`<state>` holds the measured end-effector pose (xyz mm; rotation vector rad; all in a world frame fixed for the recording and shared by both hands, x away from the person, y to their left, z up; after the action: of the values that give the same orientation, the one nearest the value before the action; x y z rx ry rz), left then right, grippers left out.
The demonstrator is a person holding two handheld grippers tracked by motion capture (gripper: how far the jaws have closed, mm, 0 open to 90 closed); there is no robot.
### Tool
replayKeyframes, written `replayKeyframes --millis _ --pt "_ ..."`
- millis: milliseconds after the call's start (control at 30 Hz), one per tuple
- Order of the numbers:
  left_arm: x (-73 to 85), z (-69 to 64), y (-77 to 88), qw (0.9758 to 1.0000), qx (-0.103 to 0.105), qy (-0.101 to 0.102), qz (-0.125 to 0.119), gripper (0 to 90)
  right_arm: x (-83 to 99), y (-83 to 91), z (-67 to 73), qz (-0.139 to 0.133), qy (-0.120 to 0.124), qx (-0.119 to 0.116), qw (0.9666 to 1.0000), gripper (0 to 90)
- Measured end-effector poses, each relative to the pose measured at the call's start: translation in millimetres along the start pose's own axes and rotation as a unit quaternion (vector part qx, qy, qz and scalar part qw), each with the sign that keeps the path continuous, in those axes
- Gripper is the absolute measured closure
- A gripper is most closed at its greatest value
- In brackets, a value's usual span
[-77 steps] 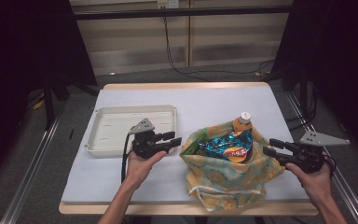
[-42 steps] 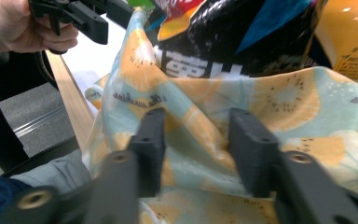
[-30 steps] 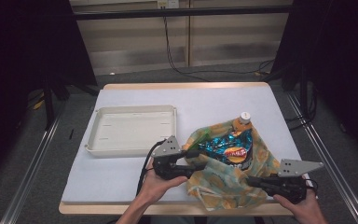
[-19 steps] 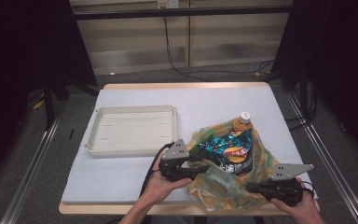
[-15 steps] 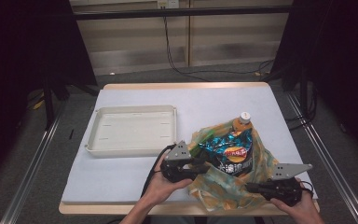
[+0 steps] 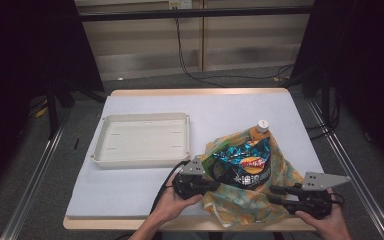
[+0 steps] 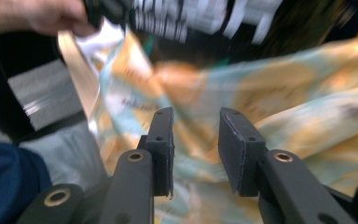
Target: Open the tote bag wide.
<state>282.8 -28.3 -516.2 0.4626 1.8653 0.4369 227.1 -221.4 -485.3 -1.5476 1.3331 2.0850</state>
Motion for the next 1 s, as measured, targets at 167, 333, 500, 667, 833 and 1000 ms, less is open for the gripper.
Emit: replayKeyframes --millis 167,333,500,667,833,1000 --pt "6.2 -0.2 2.6 1.0000 0.002 0.002 0.003 90.0 -12.7 6.0 -20.4 -0.024 -0.022 0.030 0.9990 66.2" --pt "-1.8 -5.7 15.9 0.9999 0.001 -0.003 -0.013 85.6 -28.3 9.1 -37.7 -0.039 -0.028 0.056 0.9972 63.1" --pt "-10.3 -1.1 38.1 0.9987 -0.019 0.002 -0.047 80.3 -42.9 8.1 -64.0 -0.049 -0.042 0.091 0.9938 58.2" --pt "-15.0 7.7 52.6 0.9957 -0.036 0.009 -0.084 75.4 -42.5 -4.7 -90.5 -0.034 -0.052 0.119 0.9909 54.4" --pt "-12.6 12.1 52.3 0.9961 -0.045 0.002 -0.076 71.2 -37.2 -20.9 -98.8 -0.023 -0.061 0.131 0.9893 54.5" --pt "-7.4 16.4 48.6 0.9967 -0.043 0.006 -0.068 68.4 -33.6 -33.8 -102.4 -0.014 -0.070 0.131 0.9888 63.2"
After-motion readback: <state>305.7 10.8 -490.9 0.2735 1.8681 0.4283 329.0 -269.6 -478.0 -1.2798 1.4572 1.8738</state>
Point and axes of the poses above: each handheld gripper's, and its own axes: y roughly backward along the jaws, x roughly out of its underside, z roughly to its left, the point moved 10 cm from there along -y, roughly forward along the jaws, and after that the axes turned 12 degrees about x, right-handed, at the moved point
